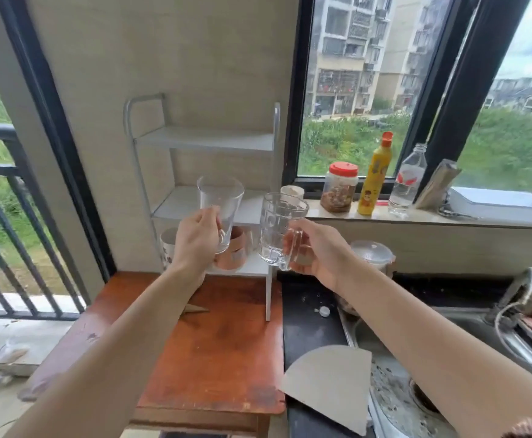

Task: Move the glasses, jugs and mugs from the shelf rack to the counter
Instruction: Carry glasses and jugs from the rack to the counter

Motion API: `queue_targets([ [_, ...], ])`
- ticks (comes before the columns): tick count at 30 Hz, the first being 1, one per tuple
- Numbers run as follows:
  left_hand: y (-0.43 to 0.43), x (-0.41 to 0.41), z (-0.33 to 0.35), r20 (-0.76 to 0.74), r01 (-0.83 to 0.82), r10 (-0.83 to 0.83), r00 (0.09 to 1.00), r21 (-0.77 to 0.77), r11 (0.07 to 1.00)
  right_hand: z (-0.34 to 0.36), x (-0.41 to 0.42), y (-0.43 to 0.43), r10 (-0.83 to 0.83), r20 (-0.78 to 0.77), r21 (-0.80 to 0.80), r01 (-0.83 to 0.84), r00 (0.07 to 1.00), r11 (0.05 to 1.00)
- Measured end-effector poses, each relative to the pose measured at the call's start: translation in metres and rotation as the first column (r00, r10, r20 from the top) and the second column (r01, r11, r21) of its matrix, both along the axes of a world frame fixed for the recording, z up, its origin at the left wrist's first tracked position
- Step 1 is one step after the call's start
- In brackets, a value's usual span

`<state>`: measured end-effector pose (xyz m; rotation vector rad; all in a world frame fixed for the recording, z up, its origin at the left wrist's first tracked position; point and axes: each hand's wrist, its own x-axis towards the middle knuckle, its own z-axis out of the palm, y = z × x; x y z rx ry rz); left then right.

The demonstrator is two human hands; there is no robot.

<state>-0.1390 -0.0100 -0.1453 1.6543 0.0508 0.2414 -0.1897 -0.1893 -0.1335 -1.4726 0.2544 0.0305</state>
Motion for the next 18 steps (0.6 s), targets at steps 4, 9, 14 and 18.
queue_targets([
  [4, -0.050, -0.057, -0.011, -0.043, 0.099, -0.099, 0.994, 0.016, 0.995, -0.011, -0.072, -0.054, -0.109, -0.025, -0.012, 0.109, 0.994, 0.994],
  [9, -0.140, -0.140, -0.040, -0.135, 0.229, -0.227, 0.965, 0.001, 0.973, -0.031, -0.178, -0.132, -0.286, -0.078, -0.011, 0.286, 0.955, 0.958],
  [14, -0.239, -0.223, -0.069, -0.263, 0.411, -0.408, 0.874, -0.044, 0.910, -0.052, -0.287, -0.211, -0.460, -0.135, -0.005, 0.463, 0.878, 0.886],
  [18, -0.319, -0.288, -0.085, -0.316, 0.576, -0.550, 0.773, -0.016, 0.817, -0.065, -0.372, -0.272, -0.595, -0.169, 0.026, 0.607, 0.785, 0.794],
])
